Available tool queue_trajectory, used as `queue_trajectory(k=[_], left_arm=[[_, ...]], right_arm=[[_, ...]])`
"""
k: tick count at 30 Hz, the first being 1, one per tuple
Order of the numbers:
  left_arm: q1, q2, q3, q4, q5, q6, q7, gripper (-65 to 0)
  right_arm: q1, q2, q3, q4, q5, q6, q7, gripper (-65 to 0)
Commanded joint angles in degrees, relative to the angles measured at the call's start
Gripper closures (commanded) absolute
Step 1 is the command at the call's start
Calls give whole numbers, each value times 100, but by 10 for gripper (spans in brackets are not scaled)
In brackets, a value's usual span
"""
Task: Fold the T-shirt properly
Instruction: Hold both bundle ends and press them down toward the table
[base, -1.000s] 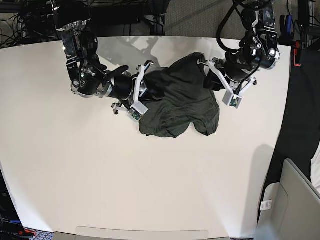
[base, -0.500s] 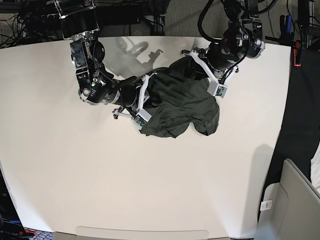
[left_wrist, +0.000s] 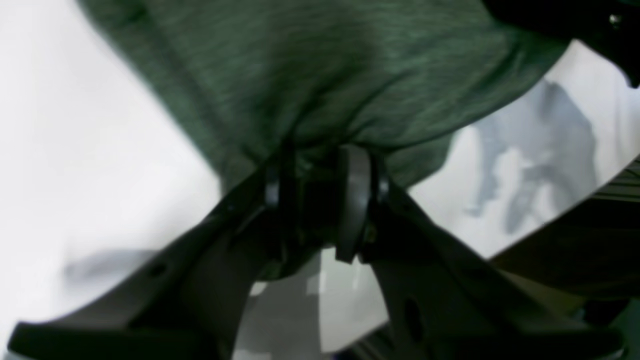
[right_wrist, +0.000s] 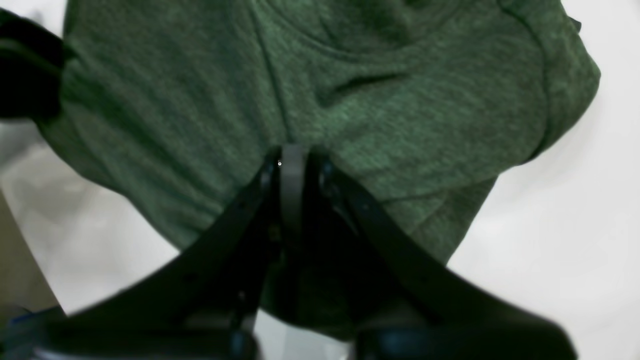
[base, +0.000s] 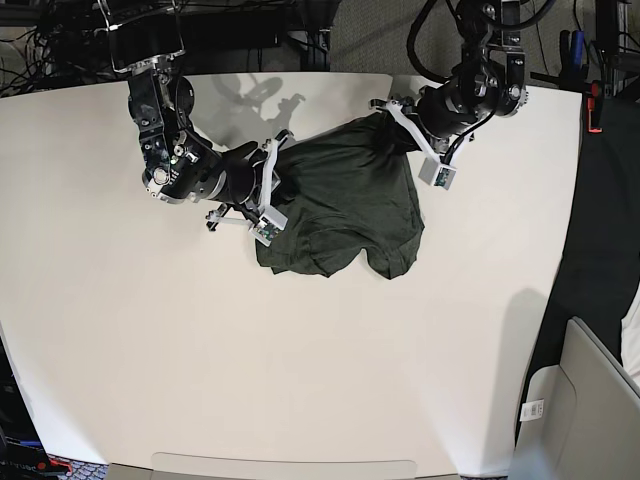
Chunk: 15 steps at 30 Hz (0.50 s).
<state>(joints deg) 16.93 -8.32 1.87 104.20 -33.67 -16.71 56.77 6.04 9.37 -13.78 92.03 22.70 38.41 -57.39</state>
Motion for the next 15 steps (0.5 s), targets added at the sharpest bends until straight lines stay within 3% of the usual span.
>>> queue_trajectory(k=[1, 8, 15], left_arm=[[-1, -105, 20, 10, 171, 75, 6, -133], [-18, -333, -7, 2, 171, 75, -99, -133], [-18, -324, -33, 28, 171, 75, -99, -133]], right_arm=[[77, 123, 29, 103, -15, 14, -7, -14], [51, 316, 424, 111, -15, 14, -15, -14], [7, 325, 451, 234, 20, 14, -15, -14]])
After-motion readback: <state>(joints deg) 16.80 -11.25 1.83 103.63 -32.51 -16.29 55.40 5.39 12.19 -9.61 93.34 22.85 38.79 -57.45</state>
